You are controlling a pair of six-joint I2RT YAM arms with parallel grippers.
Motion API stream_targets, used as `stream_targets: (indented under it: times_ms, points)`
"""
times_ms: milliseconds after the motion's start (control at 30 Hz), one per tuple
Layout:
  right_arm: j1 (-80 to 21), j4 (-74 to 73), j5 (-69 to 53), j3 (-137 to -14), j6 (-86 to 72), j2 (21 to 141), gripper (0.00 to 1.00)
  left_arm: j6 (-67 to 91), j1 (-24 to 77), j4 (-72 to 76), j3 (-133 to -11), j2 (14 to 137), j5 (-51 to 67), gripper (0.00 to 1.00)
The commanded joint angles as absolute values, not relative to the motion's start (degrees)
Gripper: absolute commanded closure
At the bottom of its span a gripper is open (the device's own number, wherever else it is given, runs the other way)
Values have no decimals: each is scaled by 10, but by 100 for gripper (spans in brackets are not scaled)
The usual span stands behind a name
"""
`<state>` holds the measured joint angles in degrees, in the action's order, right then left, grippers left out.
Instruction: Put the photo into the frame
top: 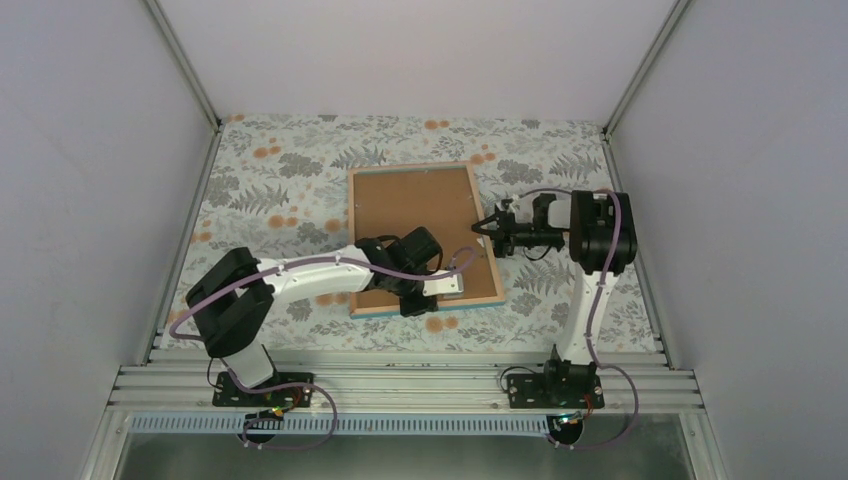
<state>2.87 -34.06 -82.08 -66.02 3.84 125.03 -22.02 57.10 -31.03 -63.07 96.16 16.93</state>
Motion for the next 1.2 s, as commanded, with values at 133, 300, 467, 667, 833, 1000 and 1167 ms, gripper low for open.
stream_targets:
  times_ms: [133,300,467,667,833,1000,1167]
  points:
    - [-2,-314,-864,-691,-23,1313,34,-243,579,-287,-613,932,250,98]
    - [-10,-292,-851,-688,-53,1318,52,-249,584,-288,-606,928,255,98]
    - [-10,-265,-846,-674,-80,1307,74,-246,584,-290,-606,927,245,98]
    - [-10,-275,-836,-673,-70,1259,88,-246,577,-293,-614,915,222,90]
    - [-9,-294,-830,-685,-56,1195,96,-262,540,-306,-638,890,241,47]
    - [-9,-337,-816,-718,-32,1125,96,-269,466,-332,-683,862,302,0]
    - [-2,-373,-803,-759,-22,1061,96,-278,400,-363,-733,832,339,0]
